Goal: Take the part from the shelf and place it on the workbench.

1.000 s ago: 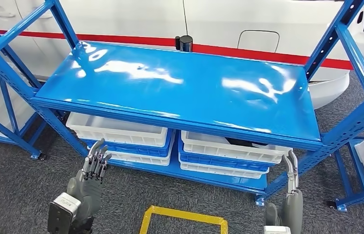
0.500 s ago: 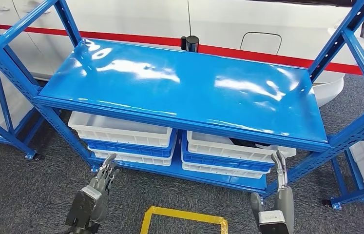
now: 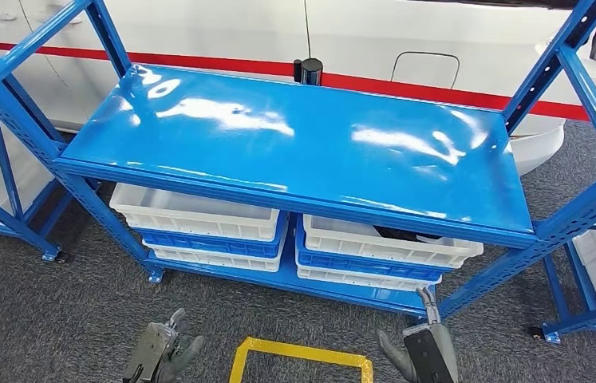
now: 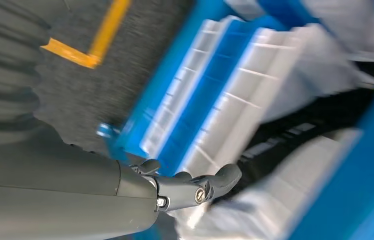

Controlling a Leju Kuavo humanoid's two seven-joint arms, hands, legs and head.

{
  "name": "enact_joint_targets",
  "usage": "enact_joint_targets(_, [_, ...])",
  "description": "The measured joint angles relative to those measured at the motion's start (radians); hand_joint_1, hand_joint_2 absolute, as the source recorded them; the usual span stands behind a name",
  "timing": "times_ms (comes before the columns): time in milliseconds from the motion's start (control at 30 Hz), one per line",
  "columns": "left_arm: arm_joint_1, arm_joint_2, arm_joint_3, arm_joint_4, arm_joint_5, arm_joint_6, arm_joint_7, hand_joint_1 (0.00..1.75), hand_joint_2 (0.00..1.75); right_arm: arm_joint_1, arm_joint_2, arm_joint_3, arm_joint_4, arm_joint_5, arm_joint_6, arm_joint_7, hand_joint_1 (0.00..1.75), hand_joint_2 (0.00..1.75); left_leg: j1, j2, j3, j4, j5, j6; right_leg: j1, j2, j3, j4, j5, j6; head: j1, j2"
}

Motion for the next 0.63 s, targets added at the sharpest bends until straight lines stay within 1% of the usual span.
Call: enact_joint_targets(633, [-0.04, 0.002, 0.108, 0.43, 0.069, -0.044, 0.055, 0.0, 1.75, -0.095, 0.021, -0.099, 0.537, -0.138, 0.188, 0.044, 0.0, 1.75, 0.001, 0.0, 0.0, 0.0, 0.0, 0.0, 0.001, 0.0, 0.0, 0.0, 0.0, 0.0, 0.0, 0.0])
